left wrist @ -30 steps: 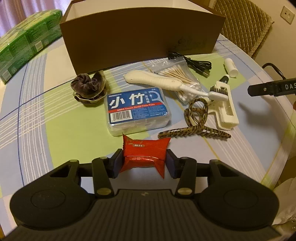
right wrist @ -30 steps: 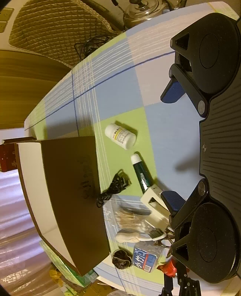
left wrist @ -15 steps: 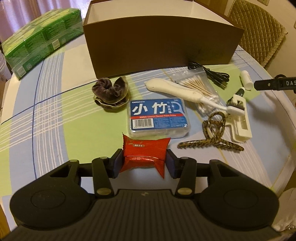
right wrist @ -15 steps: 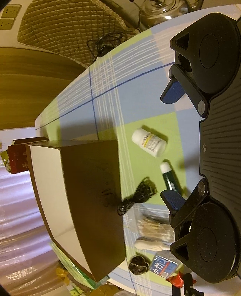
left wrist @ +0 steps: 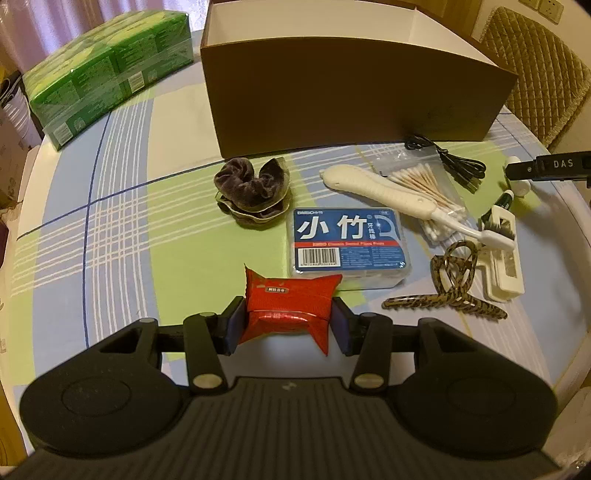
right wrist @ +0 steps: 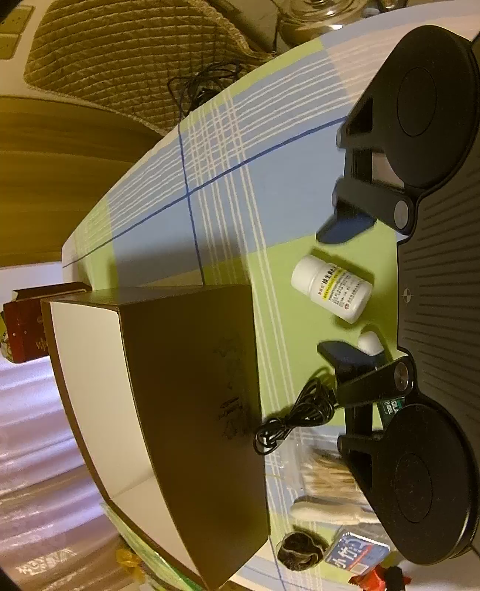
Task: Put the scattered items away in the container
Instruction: 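Lift the red candy with the left tool while the right tool grasps the white medicine bottle, then carry the candy and bottle over the box with both tools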
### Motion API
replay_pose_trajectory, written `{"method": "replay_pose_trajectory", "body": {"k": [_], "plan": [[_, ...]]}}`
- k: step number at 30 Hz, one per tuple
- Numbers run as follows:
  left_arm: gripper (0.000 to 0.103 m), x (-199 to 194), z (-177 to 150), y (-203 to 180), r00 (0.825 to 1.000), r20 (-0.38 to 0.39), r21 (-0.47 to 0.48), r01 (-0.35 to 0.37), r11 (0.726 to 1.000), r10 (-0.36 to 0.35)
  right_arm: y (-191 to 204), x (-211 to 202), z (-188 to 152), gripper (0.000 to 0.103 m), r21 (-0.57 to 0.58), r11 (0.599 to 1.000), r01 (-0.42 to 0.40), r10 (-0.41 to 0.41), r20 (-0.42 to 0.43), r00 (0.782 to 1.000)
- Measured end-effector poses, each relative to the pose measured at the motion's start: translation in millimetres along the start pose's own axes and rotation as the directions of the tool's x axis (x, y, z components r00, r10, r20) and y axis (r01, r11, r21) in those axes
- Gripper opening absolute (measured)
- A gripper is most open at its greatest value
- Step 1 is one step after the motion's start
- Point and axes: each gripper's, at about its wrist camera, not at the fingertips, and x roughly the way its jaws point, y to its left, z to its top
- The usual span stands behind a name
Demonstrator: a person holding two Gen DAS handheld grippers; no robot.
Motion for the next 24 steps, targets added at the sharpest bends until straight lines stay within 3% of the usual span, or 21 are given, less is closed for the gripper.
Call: {"method": "replay_pose_trajectory", "body": {"k": [2,4,5,24], "plan": [[0.043,0,0,0,1.000,-0.002,-0.002,-0.001,1.000,0.001,-2,4,-1,0.047,-0.005,1.000,0.011,-0.011,-0.015,1.000],[0.043,1,-1,0,1.000,-0.003,-0.005,-0.002,1.000,0.002,-2,6,-5,0.031,-0.029,0.999,0.014,-0.015,-0.026,1.000],[0.043,1,0,0,1.000,-0.003,-0.006,-0.002,1.000,0.002,-2,5,-6,0.030,-0.043,0.999,0.009,-0.010,-0.022,1.000],[0.043,-27,3,-4,0.998,0.063,0.020,0.021,1.000,-0.022,5,-50,-13,0.029,-0.029,0.989,-0.143,0.144,0.013,0.990]]}}
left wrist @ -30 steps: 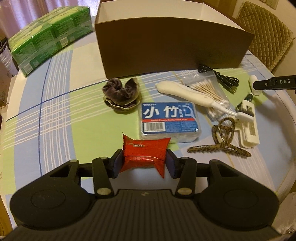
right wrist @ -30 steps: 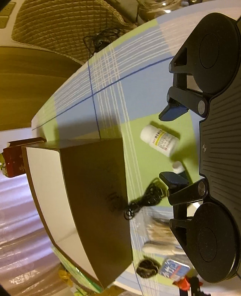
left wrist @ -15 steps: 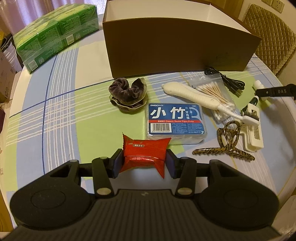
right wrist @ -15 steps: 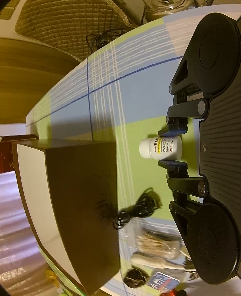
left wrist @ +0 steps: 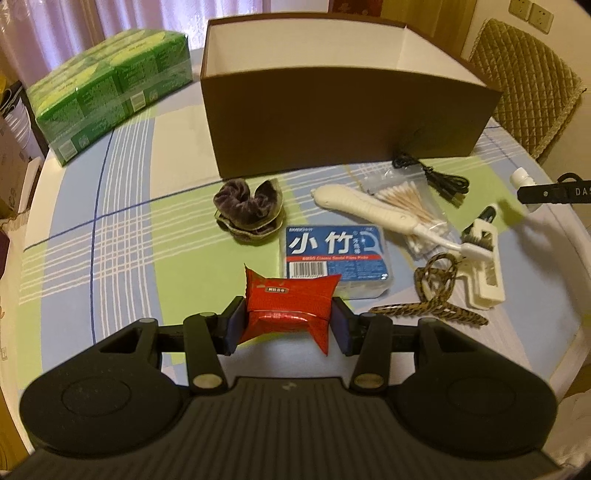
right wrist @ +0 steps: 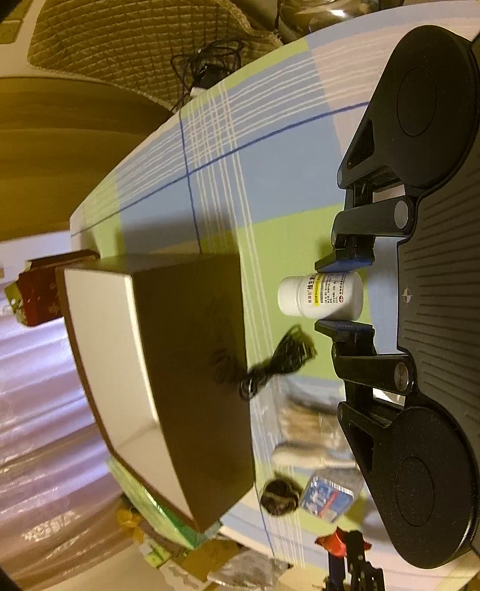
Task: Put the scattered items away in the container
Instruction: 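Carry the candy and bottle over the box with both tools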
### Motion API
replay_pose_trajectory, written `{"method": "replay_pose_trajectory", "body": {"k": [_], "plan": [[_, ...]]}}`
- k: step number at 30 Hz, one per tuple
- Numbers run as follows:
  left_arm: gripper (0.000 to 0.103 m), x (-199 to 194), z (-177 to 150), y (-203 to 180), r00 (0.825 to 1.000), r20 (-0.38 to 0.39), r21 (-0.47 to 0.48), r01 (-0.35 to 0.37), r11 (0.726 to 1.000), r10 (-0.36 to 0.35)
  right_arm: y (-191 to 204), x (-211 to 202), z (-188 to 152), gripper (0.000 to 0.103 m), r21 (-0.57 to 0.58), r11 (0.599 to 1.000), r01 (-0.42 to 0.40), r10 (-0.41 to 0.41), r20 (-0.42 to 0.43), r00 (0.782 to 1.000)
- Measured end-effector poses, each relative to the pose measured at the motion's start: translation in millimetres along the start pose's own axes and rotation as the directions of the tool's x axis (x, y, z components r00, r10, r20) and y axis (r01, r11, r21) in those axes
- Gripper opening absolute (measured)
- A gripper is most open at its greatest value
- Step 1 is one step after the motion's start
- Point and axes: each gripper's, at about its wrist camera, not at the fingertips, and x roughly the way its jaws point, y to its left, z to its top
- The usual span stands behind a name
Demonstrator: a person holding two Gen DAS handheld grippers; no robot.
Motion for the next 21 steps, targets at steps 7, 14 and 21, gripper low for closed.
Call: {"method": "replay_pose_trajectory", "body": {"k": [7,14,21], "plan": [[0.043,-20,11,-1,0.998,0.053,0.011,0.017,1.000,-0.018,14,-6,4,0.029,-0.020,0.998,-0.059,0.059,0.003,0.998],[0.043,-32,29,-5,0.994,0.105,0.031,0.024,0.999,-0.027,19,-10,12,0.029,-0.040,0.995,-0.095,0.096,0.008,0.995],[0.043,-38,53,-16,0.986,0.157,0.069,0.046,0.997,-0.056,22,-16,32,0.029,-0.057,0.988,-0.145,0.147,0.033,0.989]]}}
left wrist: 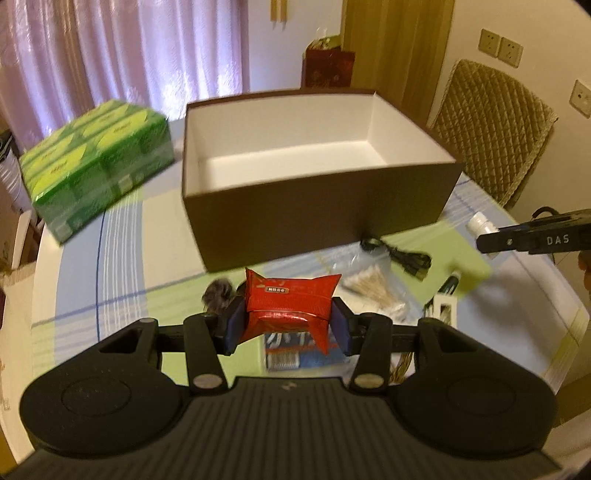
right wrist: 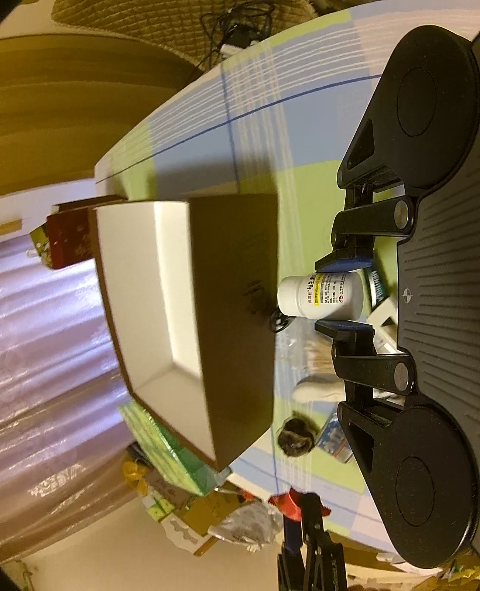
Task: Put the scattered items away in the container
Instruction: 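Carry the candy and bottle over the box with both tools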
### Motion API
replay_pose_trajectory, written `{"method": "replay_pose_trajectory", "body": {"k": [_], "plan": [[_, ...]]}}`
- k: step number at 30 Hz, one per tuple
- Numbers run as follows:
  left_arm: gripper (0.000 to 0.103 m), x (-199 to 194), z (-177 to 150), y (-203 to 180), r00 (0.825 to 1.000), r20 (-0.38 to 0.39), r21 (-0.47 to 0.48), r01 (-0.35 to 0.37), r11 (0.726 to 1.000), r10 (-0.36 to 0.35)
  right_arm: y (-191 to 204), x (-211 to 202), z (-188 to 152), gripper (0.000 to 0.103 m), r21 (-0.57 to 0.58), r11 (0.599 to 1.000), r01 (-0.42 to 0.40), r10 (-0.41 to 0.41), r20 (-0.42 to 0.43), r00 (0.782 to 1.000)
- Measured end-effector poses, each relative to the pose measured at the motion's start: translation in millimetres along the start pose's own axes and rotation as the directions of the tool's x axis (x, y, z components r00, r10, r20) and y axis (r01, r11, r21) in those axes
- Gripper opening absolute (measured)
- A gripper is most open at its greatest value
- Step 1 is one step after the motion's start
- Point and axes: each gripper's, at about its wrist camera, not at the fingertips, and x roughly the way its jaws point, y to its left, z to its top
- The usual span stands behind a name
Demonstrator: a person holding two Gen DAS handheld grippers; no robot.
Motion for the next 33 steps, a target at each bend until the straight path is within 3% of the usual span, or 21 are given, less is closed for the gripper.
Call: {"method": "replay_pose_trajectory", "body": {"k": [7,15,27,33], "plan": [[0.043,3,37,-9,0.997,0.065,0.047,0.026,0.999,-0.029,4,-4,34,0.029,-0.032,0.998,-0.052,0.054,0.053,0.997],[0.043,20,85,-17,0.992,0.111,0.095,0.047,0.994,-0.058,8,11,82,0.029,-0.091,0.994,-0.051,0.061,0.104,0.993],[0.043,98,150,-3,0.994,0.005,0.009,0.112,0.994,-0.112,7,87,121,0.029,-0.171,0.985,-0.009,0.012,0.019,1.000],[0.043,150,157,8,0.986,-0.120,-0.067,0.107,0.992,-0.115,4,132,124,0.029,-0.172,0.985,0.019,-0.035,-0.094,0.995]]}}
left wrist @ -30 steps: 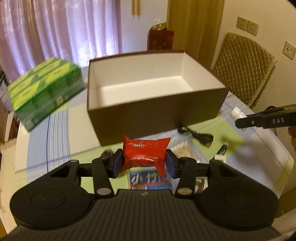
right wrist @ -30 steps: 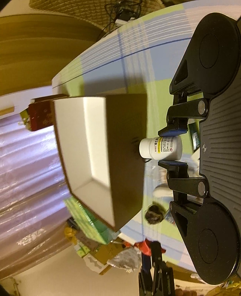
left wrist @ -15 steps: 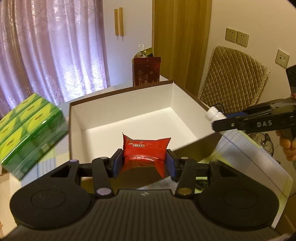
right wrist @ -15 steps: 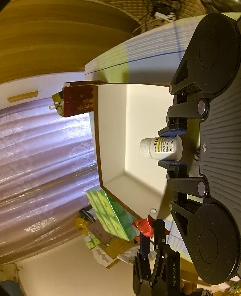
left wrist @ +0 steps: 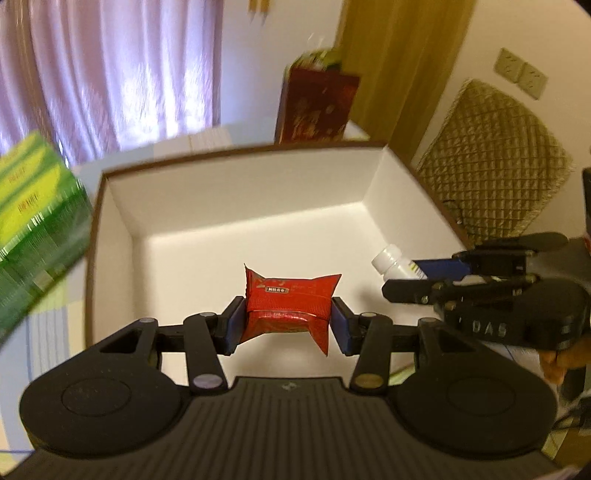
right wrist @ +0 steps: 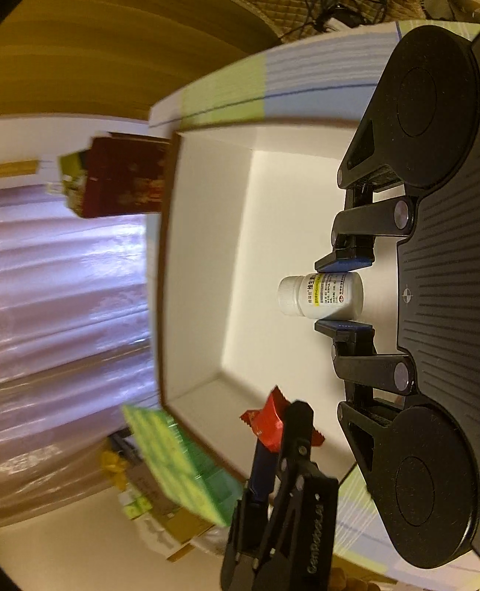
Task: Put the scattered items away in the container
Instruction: 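Carry the candy and bottle over the box with both tools, then open both tools to drop the candy and bottle into the box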
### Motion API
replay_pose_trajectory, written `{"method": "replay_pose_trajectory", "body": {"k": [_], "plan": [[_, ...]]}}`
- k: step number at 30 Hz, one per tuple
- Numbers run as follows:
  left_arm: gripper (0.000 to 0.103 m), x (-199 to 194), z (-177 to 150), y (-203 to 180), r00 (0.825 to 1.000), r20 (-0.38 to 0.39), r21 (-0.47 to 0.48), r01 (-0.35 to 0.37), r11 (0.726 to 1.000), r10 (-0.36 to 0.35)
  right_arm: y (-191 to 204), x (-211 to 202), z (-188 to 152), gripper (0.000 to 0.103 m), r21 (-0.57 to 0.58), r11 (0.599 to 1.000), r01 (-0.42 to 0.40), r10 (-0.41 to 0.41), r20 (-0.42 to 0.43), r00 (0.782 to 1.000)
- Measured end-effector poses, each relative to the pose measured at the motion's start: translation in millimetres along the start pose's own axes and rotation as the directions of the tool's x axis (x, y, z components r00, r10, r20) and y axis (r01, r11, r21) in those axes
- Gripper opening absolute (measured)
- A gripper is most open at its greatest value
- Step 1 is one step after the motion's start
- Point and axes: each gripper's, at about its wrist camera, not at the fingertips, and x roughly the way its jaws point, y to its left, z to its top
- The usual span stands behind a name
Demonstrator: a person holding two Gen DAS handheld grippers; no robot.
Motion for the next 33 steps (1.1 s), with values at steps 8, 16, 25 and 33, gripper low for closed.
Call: {"method": "replay_pose_trajectory", "body": {"k": [8,16,25,33], "plan": [[0.044,60,8,10,0.973,-0.232,-0.048,-0.025,0.999,0.013,-7,41,10,0.029,0.004,1.000,0.008,-0.006,-0.215,0.977],[0.047,93,3,21,0.932,-0.362,-0.090,-0.052,0.995,0.016,-16,59,12,0.030,0.006,0.999,0.031,-0.028,-0.309,0.951],[0.072,83,-1,24,0.933,-0.354,-0.072,-0.095,0.993,0.064,-17,53,15,0.082,-0.057,0.994,0.090,-0.104,-0.330,0.938],[0.084,64,0,26,0.942,-0.331,-0.070,-0.083,0.994,0.056,-16,30,15,0.089,-0.052,0.998,0.020,-0.036,-0.319,0.947]]}}
